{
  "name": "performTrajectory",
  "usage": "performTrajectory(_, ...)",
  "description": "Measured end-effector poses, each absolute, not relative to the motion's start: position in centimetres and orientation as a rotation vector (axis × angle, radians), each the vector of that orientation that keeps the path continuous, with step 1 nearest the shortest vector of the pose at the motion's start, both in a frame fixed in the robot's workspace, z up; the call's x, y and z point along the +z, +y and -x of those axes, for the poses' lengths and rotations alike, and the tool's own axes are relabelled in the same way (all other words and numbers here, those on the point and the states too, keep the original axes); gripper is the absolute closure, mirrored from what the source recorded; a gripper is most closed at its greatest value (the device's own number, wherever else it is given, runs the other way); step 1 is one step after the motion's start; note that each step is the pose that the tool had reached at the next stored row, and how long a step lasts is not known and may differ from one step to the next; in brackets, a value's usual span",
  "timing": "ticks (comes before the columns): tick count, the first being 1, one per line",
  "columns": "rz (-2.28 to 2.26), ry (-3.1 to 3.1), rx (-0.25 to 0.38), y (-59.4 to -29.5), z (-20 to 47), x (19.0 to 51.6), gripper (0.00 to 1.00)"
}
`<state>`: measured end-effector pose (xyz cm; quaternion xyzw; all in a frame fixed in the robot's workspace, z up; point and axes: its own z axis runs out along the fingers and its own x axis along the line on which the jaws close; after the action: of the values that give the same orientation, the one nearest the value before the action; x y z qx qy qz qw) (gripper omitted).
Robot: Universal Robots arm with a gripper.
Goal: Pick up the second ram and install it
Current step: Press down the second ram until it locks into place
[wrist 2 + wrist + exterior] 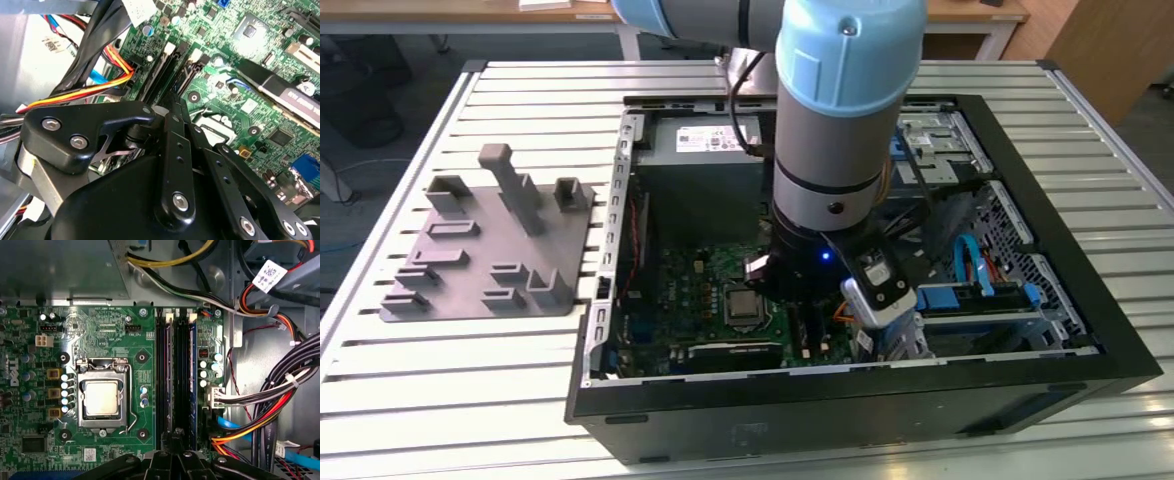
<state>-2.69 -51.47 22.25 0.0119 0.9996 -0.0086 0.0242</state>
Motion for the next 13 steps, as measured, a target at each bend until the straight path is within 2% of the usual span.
performTrajectory(13, -0.036, 3.093, -0.038, -51.58, 2.69, 21.75, 0.9)
